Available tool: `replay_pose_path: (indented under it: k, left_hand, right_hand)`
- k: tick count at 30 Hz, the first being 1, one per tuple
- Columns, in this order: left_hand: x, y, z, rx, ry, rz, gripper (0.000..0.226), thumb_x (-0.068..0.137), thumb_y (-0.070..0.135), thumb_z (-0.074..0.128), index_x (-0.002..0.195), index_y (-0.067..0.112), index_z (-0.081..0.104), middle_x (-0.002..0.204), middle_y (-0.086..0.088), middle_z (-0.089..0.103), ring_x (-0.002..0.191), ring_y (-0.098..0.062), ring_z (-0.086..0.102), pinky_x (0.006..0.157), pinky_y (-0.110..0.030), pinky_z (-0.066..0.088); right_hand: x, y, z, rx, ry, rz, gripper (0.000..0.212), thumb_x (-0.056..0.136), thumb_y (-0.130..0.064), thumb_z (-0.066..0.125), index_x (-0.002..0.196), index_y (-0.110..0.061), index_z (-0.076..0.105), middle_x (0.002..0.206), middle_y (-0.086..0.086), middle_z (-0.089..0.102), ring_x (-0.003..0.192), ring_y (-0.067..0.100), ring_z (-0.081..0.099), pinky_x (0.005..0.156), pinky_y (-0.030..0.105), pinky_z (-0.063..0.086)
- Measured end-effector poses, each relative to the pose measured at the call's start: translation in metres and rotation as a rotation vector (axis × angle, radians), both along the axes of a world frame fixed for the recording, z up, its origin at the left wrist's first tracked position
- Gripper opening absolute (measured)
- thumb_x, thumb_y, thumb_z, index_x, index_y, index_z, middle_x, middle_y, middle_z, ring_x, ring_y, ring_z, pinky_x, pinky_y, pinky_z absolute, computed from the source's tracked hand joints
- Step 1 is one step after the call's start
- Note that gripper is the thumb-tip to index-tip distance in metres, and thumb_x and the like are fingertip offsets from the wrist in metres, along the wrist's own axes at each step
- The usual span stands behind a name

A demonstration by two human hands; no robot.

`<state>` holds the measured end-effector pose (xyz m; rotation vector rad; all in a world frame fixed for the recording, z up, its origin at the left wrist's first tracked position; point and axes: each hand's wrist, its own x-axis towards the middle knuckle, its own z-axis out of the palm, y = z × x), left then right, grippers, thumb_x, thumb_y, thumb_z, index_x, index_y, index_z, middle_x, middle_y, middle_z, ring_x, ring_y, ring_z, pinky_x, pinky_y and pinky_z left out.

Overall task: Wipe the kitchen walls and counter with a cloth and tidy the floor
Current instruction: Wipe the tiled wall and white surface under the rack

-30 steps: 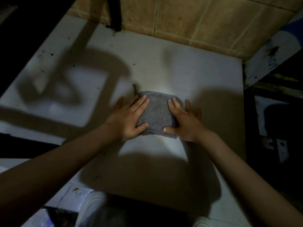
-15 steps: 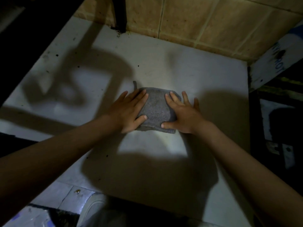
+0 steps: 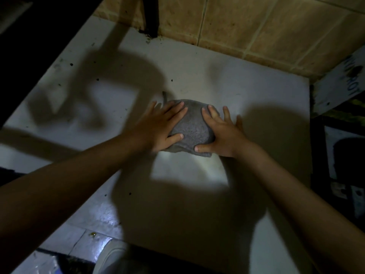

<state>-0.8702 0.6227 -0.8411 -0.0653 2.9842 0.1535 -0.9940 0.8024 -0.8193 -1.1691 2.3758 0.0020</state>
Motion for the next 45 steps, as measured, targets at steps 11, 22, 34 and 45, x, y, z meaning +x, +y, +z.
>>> replay_pose_path:
  k: [11,22,34,45]
  left_hand:
    - [0.031,-0.023,-0.002,-0.048,-0.039,0.219,0.086,0.078,0.066,0.011,0.15,0.021,0.0,0.159,-0.001,0.001,0.146,-0.023,0.006,0.112,-0.052,0.009]
    - [0.067,-0.014,-0.003,0.038,-0.078,0.346,0.092,0.069,0.068,0.0,0.15,0.024,-0.005,0.158,0.003,-0.009,0.146,-0.022,-0.004,0.114,-0.05,0.004]
    - [0.086,-0.007,0.001,0.046,-0.171,0.349,0.093,0.065,0.068,-0.009,0.147,0.025,-0.017,0.157,0.001,-0.018,0.145,-0.019,-0.011,0.115,-0.045,-0.003]
    - [0.091,-0.005,-0.005,0.074,-0.092,0.301,0.089,0.071,0.071,0.002,0.144,0.024,-0.019,0.158,-0.006,-0.013,0.145,-0.027,-0.007,0.114,-0.049,0.007]
  right_hand:
    - [0.013,-0.052,0.002,0.01,0.038,0.131,0.115,0.069,-0.07,0.061,0.15,-0.028,-0.008,0.158,-0.007,-0.012,0.144,0.03,-0.014,0.111,0.059,-0.001]
    - [0.041,-0.056,0.002,-0.03,-0.024,0.174,0.114,0.069,-0.065,0.065,0.15,-0.028,-0.007,0.159,-0.006,-0.011,0.144,0.031,-0.014,0.11,0.059,-0.005]
    - [0.054,-0.048,0.001,-0.082,-0.017,0.2,0.091,0.083,-0.062,0.051,0.15,-0.029,0.0,0.159,-0.007,-0.004,0.144,0.029,-0.012,0.112,0.054,-0.007]
    - [0.056,-0.039,-0.001,-0.067,0.024,0.224,0.097,0.08,-0.065,0.053,0.15,-0.031,-0.007,0.159,-0.007,-0.01,0.144,0.028,-0.016,0.112,0.054,-0.009]
